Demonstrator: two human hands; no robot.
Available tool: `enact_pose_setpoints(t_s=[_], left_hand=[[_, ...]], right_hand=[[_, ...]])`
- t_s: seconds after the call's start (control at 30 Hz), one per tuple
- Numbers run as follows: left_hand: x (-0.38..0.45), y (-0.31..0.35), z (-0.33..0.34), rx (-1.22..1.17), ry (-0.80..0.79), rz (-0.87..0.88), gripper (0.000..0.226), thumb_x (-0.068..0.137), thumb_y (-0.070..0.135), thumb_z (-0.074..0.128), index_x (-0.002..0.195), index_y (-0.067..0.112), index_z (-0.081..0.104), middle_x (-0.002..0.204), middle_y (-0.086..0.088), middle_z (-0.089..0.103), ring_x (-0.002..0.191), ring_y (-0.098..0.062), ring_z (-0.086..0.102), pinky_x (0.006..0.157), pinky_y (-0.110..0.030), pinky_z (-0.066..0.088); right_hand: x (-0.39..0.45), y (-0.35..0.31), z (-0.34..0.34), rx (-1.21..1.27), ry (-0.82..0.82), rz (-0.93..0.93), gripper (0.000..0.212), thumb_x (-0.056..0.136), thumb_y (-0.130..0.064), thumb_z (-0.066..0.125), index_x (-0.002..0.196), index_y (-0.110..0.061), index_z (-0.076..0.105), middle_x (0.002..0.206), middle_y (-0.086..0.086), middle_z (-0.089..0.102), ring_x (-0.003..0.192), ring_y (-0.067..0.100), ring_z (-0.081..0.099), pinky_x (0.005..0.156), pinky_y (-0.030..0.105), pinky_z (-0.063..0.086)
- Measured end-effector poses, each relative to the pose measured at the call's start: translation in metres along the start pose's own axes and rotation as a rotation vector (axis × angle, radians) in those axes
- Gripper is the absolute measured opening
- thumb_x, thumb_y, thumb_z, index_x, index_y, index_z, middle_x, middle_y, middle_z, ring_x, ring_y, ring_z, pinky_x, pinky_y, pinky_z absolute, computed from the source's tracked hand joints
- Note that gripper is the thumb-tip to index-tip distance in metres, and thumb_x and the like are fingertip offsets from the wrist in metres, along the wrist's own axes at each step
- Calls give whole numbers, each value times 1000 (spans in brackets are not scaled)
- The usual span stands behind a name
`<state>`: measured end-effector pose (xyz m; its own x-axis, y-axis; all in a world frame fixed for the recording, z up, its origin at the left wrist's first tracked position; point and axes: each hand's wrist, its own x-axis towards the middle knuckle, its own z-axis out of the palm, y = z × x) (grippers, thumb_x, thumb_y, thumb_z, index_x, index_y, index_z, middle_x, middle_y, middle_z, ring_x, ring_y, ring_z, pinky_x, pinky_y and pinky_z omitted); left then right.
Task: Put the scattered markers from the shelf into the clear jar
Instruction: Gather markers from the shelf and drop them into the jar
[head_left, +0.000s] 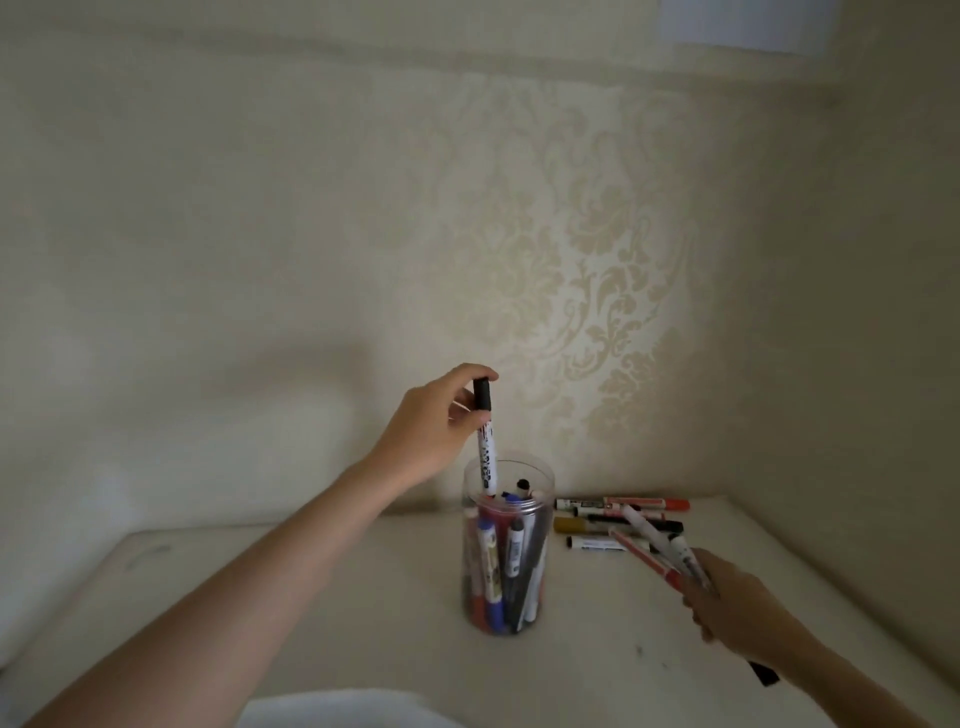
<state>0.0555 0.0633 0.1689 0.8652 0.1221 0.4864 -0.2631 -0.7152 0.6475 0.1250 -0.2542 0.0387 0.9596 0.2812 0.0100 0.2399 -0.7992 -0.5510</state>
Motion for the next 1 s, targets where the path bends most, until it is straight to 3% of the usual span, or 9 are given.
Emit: enact_pose_setpoints(t_s=[0.13, 0.23, 0.3, 0.37, 0.57, 0.7, 0.83, 0.93, 1.0], left_hand=[[-4, -8, 1, -6, -13, 0, 36, 93, 10, 62, 122, 31, 59, 91, 2, 66, 79, -9, 69, 71, -5, 44], [1, -10, 4, -4, -5, 24, 34, 92, 9, 63, 120, 29, 61, 93, 0, 68, 79, -9, 69, 75, -10, 45], [4, -10, 7, -17, -16, 27, 33, 91, 7, 64, 118, 27, 62, 93, -1, 69, 79, -10, 69, 76, -11, 46], [5, -11, 11, -18, -87, 4, 33, 90, 8, 66, 116, 28, 63, 93, -1, 69, 81, -11, 69, 76, -12, 47], [2, -20, 29, 159, -264, -13, 28, 97, 23, 57, 123, 32, 63, 103, 3, 75, 92, -18, 70, 91, -34, 52], [10, -20, 25, 272, -248, -29, 28, 100, 28, 52, 124, 27, 67, 118, 6, 72, 101, -14, 66, 97, -34, 48], [9, -24, 29, 304, -364, -102, 28, 87, 27, 71, 114, 21, 73, 114, 4, 73, 99, -9, 65, 90, -24, 48], [10, -30, 31, 255, -266, -133, 27, 71, 20, 83, 96, 22, 74, 93, 7, 77, 75, -1, 64, 70, -21, 46], [13, -32, 30, 282, -238, -121, 16, 67, 19, 85, 81, 21, 77, 81, 7, 77, 71, -3, 66, 65, -19, 45]], right_hand=[[-13, -38, -50, 198, 85, -53, 17, 89, -29, 59, 82, -16, 65, 63, 13, 63, 43, 13, 48, 45, 27, 44], [-26, -76, -85, 266, 162, -113, 22, 85, -29, 65, 76, -8, 68, 53, 5, 59, 35, 9, 44, 39, 20, 40], [-31, -95, -99, 305, 203, -148, 17, 85, -26, 66, 74, -13, 71, 48, -2, 64, 33, 5, 44, 37, 17, 39], [-32, -111, -106, 343, 227, -176, 16, 85, -27, 65, 74, -20, 75, 57, -5, 70, 38, 6, 47, 40, 18, 42], [-22, -145, -107, 474, 132, -176, 16, 83, -29, 68, 77, -18, 77, 65, -1, 72, 45, 5, 49, 43, 17, 43], [-3, -163, -98, 422, 34, -171, 20, 82, -31, 69, 72, -16, 77, 58, -2, 70, 42, 5, 49, 42, 15, 42], [13, -169, -95, 358, -62, -137, 22, 80, -34, 71, 74, -14, 78, 59, -2, 69, 44, 6, 49, 44, 15, 42], [21, -169, -93, 304, -118, -122, 24, 79, -36, 71, 75, -13, 78, 58, -2, 67, 43, 4, 50, 43, 14, 41], [25, -170, -93, 292, -146, -132, 25, 79, -37, 71, 76, -13, 78, 57, -3, 67, 43, 4, 49, 43, 13, 41]])
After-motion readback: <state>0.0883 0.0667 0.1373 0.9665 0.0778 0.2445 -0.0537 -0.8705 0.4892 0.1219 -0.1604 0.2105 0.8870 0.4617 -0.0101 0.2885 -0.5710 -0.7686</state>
